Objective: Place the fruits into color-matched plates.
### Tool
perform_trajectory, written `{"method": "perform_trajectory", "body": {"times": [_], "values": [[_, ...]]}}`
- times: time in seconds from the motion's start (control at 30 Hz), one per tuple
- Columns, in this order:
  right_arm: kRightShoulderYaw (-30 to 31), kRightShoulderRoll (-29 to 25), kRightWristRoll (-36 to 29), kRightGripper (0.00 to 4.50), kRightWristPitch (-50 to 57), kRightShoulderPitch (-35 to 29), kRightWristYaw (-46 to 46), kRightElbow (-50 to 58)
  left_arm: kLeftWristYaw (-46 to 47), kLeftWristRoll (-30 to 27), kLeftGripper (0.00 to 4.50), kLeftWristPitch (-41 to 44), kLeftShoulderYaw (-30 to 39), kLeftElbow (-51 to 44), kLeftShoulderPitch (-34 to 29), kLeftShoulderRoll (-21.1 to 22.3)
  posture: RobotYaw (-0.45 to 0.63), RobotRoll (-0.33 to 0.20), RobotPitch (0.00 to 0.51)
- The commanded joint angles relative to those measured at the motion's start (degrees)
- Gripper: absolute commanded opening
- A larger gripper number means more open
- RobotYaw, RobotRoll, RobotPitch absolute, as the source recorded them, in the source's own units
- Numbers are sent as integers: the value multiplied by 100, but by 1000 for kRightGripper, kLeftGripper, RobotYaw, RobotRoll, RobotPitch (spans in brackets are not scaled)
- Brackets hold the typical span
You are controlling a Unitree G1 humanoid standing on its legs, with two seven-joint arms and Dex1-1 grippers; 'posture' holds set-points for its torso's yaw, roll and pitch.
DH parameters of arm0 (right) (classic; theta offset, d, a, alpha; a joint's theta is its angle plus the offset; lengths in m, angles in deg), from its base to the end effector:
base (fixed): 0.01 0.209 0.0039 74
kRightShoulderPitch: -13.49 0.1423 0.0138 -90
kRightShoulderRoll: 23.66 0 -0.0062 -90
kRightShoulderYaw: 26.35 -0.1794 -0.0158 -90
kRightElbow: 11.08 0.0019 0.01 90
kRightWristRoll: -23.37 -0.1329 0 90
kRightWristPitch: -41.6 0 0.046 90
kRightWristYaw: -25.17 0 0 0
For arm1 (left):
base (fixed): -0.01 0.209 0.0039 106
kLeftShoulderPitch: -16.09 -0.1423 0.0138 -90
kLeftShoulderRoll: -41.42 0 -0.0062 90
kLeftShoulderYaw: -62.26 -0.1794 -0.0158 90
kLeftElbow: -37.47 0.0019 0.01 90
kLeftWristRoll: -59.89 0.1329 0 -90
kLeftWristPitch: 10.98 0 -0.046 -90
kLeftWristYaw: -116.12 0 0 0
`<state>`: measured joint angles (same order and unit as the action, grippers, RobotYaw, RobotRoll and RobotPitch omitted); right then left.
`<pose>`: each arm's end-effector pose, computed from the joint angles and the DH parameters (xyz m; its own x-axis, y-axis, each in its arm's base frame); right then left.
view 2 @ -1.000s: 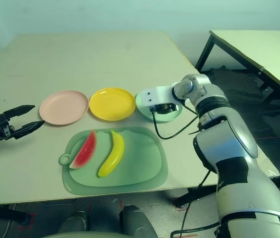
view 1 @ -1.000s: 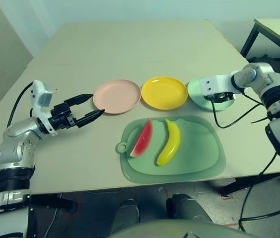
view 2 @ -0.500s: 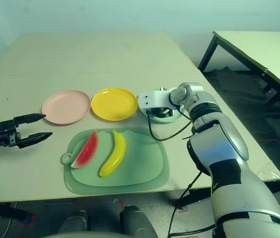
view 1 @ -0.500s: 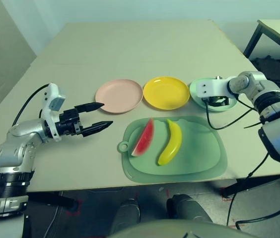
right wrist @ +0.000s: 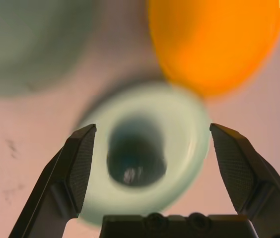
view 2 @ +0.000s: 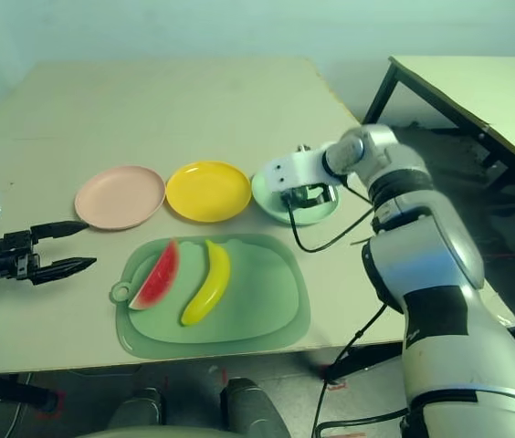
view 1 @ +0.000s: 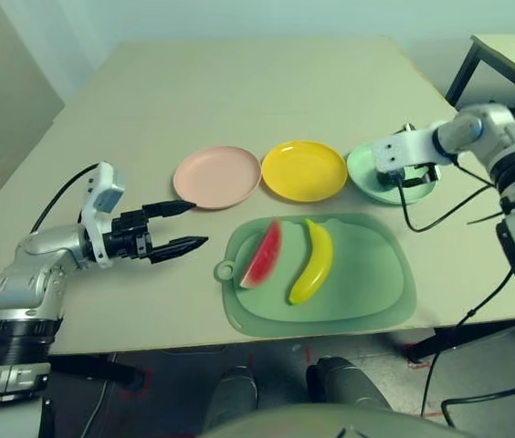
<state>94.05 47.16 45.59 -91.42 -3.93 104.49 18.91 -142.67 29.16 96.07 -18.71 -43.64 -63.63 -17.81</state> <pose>0.3476 -0.1831 0.2525 0.2705 0.4010 -0.8752 -0.6583 -0.5863 -0.4721 0.2213 0.3177 0.1359 0.3918 -0.8868 -0.2450 0.9057 0.4186 -0.0669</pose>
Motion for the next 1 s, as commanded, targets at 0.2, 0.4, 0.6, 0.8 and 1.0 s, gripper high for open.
{"method": "perform_trajectory", "body": {"times": [0.2,0.4,0.6,0.8,1.0], "values": [[563,-171,-1584,4479,1416,-1336,1318,4015,-373,-54,4500,40,-58,124,-50,37,-104,0,52],[990,-165,-1476,4479,1886,-1599,1318,4691,-504,-71,4500,8,-33,137,-37,81,-81,0,51],[1141,37,-1336,4479,1982,-1652,1318,4682,-473,-123,4500,-38,55,62,-118,40,-57,0,47],[1160,380,-846,4479,1752,-1649,1080,4081,-426,-196,4500,-114,105,-368,-264,34,-25,0,40],[1241,621,-478,4479,1549,-1768,895,3536,-390,-198,4500,-161,147,-406,-330,58,-21,0,39]]}}
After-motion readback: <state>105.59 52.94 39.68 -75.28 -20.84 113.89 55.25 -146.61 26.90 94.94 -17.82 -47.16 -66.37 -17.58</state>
